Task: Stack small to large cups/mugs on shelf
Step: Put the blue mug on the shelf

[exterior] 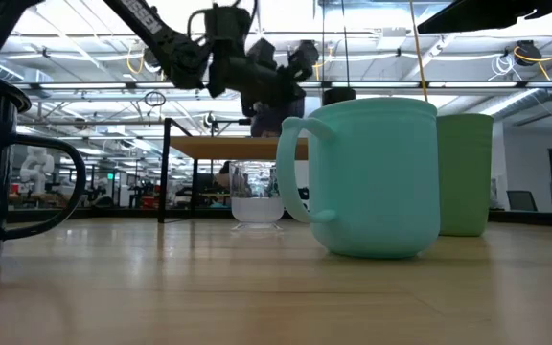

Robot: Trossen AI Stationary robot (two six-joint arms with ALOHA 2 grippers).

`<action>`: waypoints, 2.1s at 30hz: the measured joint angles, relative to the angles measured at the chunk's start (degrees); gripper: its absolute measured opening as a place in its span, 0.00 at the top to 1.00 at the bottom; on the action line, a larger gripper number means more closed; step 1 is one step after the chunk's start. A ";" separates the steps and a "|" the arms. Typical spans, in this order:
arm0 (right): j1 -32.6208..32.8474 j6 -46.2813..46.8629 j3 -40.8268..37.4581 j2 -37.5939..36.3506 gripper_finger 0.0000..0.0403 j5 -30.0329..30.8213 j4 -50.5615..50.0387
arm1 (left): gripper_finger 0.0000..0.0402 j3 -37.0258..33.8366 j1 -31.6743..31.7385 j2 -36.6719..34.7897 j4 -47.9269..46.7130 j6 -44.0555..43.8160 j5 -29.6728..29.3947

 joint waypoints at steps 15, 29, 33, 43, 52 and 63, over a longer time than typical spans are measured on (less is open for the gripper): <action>-0.04 -0.56 0.00 0.00 0.63 -0.15 0.84 | 0.97 1.20 0.31 1.30 -1.71 2.00 -0.81; -0.04 -0.56 0.00 0.00 0.63 -0.15 1.11 | 0.98 1.15 0.75 1.32 -2.83 1.82 4.26; -0.04 -0.82 0.00 0.00 0.63 -0.15 1.18 | 0.97 1.15 0.73 1.32 -4.41 1.54 4.53; -0.04 -1.43 0.00 -0.02 0.63 -0.15 1.53 | 0.95 1.15 0.69 1.25 -6.17 1.49 5.06; -0.04 -1.43 0.00 -0.02 0.63 -0.15 1.53 | 0.90 1.15 0.60 1.28 -7.64 0.90 5.33; -0.04 -1.43 0.00 -0.02 0.63 -0.15 1.51 | 0.79 1.15 0.55 1.25 -9.03 -0.90 6.01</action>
